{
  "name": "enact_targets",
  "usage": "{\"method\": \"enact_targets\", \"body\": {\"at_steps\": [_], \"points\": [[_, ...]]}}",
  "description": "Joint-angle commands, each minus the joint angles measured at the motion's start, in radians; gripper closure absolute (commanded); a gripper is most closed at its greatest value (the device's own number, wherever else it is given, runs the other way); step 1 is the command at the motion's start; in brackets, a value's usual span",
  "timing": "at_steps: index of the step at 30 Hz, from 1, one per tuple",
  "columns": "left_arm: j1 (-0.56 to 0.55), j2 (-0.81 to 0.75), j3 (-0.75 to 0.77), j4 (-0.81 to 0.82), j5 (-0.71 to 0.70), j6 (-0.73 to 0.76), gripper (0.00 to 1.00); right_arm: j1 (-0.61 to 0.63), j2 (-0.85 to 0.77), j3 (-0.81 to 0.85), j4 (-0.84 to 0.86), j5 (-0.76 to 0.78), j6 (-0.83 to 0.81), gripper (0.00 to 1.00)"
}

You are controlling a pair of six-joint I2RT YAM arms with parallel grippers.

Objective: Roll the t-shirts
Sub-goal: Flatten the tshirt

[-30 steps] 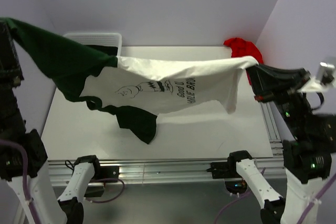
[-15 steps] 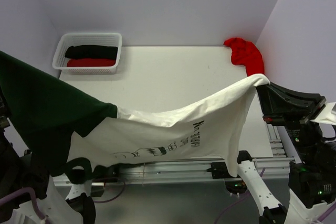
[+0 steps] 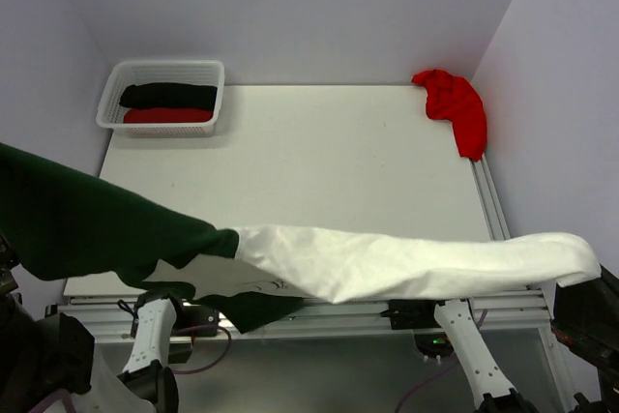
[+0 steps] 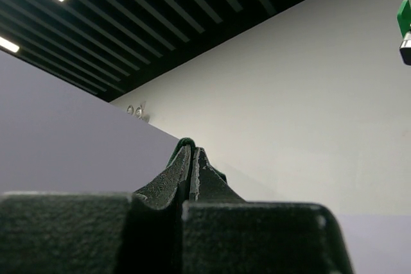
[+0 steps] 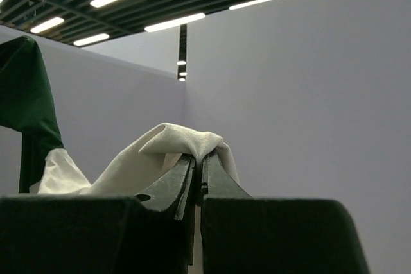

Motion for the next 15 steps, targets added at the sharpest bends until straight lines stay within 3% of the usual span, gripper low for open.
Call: {"method": "enact_targets", "body": {"at_steps": [1, 8, 15], "points": [[0.012, 0.028, -0.056, 0.017, 0.004, -0.055, 0.99, -0.006, 0.040, -0.033, -0.019, 0.051, -0.010, 1.00], [0.076, -0.012, -0.382, 0.111, 0.068, -0.121, 0.99, -0.006, -0.044, -0.426, 0.048, 0.135, 0.093, 1.00], [0.079, -0.066, -0.817, 0.197, 0.137, -0.155, 0.99, -0.006, -0.155, -0.816, 0.135, 0.218, 0.181, 1.00]]}}
